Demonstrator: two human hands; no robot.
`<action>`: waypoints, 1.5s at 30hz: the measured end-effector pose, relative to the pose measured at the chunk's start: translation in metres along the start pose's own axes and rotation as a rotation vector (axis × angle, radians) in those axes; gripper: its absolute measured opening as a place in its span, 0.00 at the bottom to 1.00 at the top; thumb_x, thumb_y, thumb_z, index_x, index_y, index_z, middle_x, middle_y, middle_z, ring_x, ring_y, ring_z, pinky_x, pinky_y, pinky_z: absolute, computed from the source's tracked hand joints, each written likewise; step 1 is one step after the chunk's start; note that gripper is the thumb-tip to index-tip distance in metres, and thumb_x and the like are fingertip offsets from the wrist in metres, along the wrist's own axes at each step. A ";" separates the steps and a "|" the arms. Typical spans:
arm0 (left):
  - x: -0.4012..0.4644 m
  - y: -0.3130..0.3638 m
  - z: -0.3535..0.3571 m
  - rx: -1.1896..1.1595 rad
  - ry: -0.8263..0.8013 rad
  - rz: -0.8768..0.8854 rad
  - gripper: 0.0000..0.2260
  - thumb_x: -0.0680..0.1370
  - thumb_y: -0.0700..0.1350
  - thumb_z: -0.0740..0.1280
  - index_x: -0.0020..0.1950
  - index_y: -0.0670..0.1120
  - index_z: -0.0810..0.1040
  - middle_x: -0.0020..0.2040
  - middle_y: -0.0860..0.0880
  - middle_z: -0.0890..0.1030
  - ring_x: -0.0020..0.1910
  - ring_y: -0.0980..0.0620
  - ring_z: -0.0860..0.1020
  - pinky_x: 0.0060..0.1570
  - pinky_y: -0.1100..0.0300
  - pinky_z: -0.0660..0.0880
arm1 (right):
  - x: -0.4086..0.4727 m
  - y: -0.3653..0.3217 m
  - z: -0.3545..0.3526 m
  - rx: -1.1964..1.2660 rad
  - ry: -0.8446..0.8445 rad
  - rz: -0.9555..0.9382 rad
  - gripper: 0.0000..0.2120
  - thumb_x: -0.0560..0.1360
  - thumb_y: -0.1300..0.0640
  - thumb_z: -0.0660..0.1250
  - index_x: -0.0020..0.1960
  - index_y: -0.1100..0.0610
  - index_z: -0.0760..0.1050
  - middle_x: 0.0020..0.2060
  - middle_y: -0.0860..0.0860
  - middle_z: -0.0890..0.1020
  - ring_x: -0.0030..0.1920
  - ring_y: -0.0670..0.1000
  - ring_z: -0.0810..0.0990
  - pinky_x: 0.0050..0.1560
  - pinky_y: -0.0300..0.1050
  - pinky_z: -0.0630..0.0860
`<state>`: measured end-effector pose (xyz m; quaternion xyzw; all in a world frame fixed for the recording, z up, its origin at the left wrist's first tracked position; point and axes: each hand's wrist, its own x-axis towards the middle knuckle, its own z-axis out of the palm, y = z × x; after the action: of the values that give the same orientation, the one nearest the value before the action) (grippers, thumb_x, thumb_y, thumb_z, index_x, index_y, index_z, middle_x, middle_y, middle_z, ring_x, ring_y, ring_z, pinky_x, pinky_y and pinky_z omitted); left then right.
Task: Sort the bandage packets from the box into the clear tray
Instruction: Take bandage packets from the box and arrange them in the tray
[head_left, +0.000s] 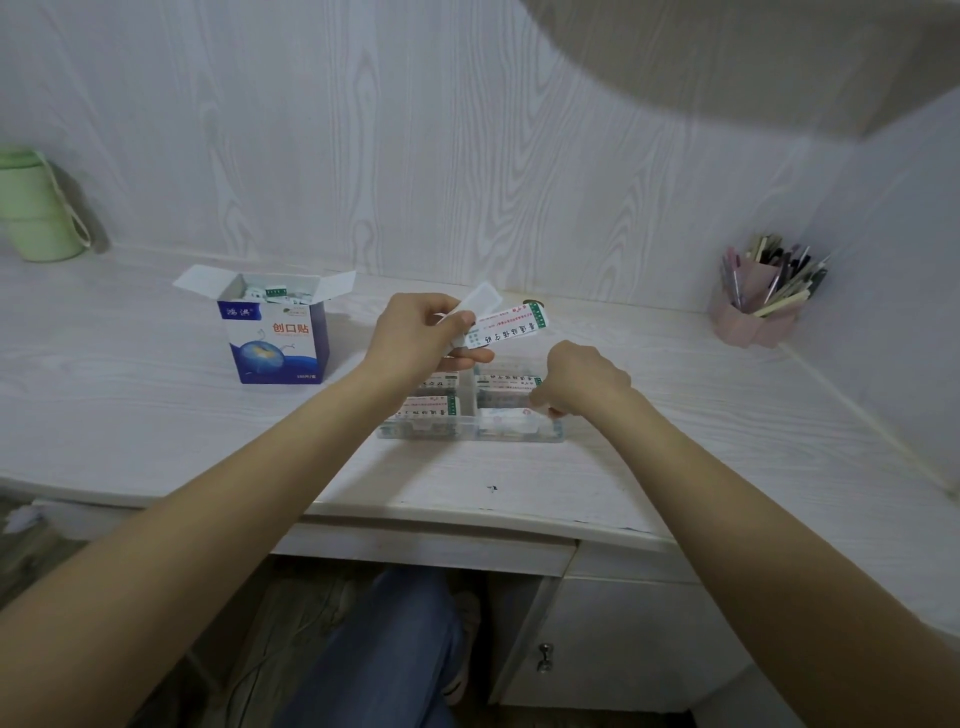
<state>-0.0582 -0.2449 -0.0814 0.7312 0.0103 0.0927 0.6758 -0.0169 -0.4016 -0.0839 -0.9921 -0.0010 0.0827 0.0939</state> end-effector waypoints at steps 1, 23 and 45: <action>0.000 0.000 0.000 0.000 0.001 0.001 0.05 0.80 0.39 0.63 0.45 0.43 0.77 0.42 0.47 0.82 0.35 0.50 0.84 0.38 0.61 0.81 | 0.000 0.001 0.000 0.020 -0.001 0.004 0.09 0.73 0.56 0.68 0.42 0.55 0.68 0.32 0.48 0.77 0.36 0.49 0.76 0.31 0.39 0.62; -0.005 -0.001 0.001 0.000 -0.014 0.011 0.05 0.80 0.39 0.63 0.47 0.41 0.77 0.42 0.48 0.82 0.36 0.49 0.84 0.41 0.58 0.81 | -0.001 -0.004 0.001 0.214 -0.045 0.017 0.01 0.76 0.59 0.61 0.47 0.53 0.69 0.30 0.49 0.77 0.25 0.47 0.75 0.31 0.39 0.70; -0.003 -0.005 0.003 0.035 -0.062 0.035 0.06 0.81 0.39 0.61 0.46 0.40 0.75 0.44 0.43 0.82 0.35 0.47 0.84 0.34 0.62 0.80 | -0.007 -0.008 -0.006 0.219 -0.171 0.077 0.04 0.78 0.58 0.60 0.47 0.59 0.67 0.31 0.53 0.74 0.17 0.46 0.72 0.18 0.31 0.62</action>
<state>-0.0603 -0.2473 -0.0865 0.7454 -0.0221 0.0817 0.6612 -0.0230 -0.3950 -0.0751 -0.9646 0.0383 0.1702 0.1980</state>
